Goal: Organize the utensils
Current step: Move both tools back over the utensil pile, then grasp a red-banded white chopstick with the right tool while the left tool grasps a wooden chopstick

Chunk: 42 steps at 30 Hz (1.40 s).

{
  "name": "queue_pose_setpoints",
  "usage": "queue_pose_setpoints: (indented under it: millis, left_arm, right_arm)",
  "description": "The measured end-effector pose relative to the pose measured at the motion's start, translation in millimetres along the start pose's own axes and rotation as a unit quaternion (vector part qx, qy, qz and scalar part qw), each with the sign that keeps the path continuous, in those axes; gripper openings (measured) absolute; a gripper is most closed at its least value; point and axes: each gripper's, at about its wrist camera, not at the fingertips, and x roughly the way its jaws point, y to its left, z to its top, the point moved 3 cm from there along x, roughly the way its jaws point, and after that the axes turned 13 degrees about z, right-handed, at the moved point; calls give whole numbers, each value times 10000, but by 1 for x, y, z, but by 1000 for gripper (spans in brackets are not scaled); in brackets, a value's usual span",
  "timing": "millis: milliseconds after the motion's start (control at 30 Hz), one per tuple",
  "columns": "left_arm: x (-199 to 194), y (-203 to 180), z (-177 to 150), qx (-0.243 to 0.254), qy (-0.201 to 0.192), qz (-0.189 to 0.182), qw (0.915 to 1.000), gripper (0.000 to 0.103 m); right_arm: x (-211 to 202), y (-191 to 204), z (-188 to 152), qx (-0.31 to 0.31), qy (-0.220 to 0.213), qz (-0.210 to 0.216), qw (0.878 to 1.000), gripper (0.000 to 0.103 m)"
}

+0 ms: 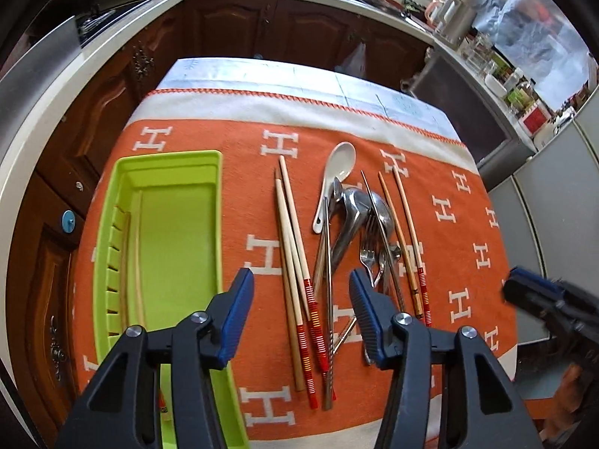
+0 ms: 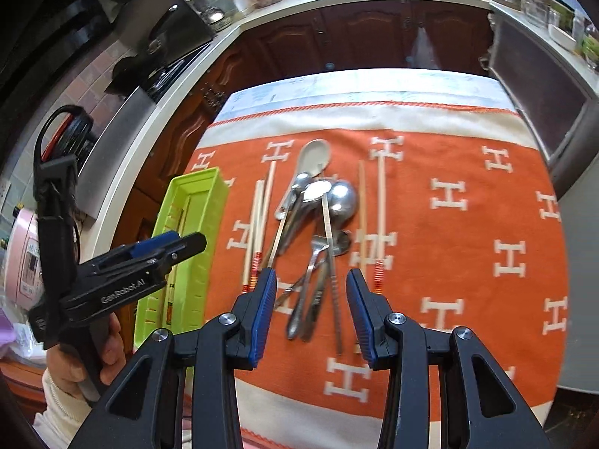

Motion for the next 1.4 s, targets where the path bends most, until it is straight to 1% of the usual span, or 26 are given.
queue_pose_setpoints:
  millis: [133, 200, 233, 400, 500, 567, 667, 767, 933, 1000, 1133, 1233, 1267, 1300, 1333, 1400]
  left_arm:
    - [12, -12, 1, 50, 135, -3, 9999, 50]
    - [17, -22, 2, 108, 228, -69, 9997, 45]
    - [20, -28, 3, 162, 279, -121, 9994, 42]
    - [28, -69, 11, 462, 300, -244, 9982, 39]
    - [38, -89, 13, 542, 391, -305, 9973, 29]
    - [45, -95, 14, 521, 471, -293, 9971, 23]
    - [56, -97, 16, 368, 500, -280, 9977, 21]
    - [63, -97, 15, 256, 496, -263, 9981, 21]
    - [67, -96, 12, 214, 489, -282, 9982, 21]
    - [67, -97, 12, 194, 443, -271, 9985, 21]
    - [66, -101, 11, 158, 378, -303, 9987, 21]
    - [64, -105, 11, 205, 331, -297, 9988, 21]
    - [63, -107, 10, 214, 329, -304, 9988, 21]
    - [63, -109, 10, 223, 331, -318, 9987, 21]
    - [63, -111, 10, 231, 335, -326, 9986, 21]
    - [63, -114, 10, 232, 353, -346, 9985, 21]
  right_arm:
    - [-14, -25, 10, 110, 20, -262, 9996, 40]
    - [-13, -39, 14, 209, 82, -315, 9993, 39]
    - [-10, -45, 15, 265, 139, -292, 9991, 35]
    - [23, -75, 15, 483, 472, -179, 9976, 29]
    - [49, -85, 11, 611, 641, -81, 9960, 24]
    - [66, -90, 10, 642, 743, -48, 9952, 21]
    - [87, -97, 11, 602, 816, -72, 9948, 19]
    - [102, -99, 10, 448, 756, -151, 9960, 18]
    - [126, -105, 8, 291, 703, -266, 9967, 14]
    - [132, -104, 7, 107, 574, -376, 9976, 13]
    - [140, -95, 0, -407, 258, -708, 9963, 13]
    - [143, -85, -10, -778, 46, -963, 9923, 12]
    - [145, -81, -13, -901, -3, -1071, 9902, 11]
    - [146, -79, -16, -970, -26, -1159, 9885, 8]
    - [146, -77, -17, -985, -27, -1205, 9878, 6]
    - [144, -79, -19, -832, -19, -1152, 9898, 5]
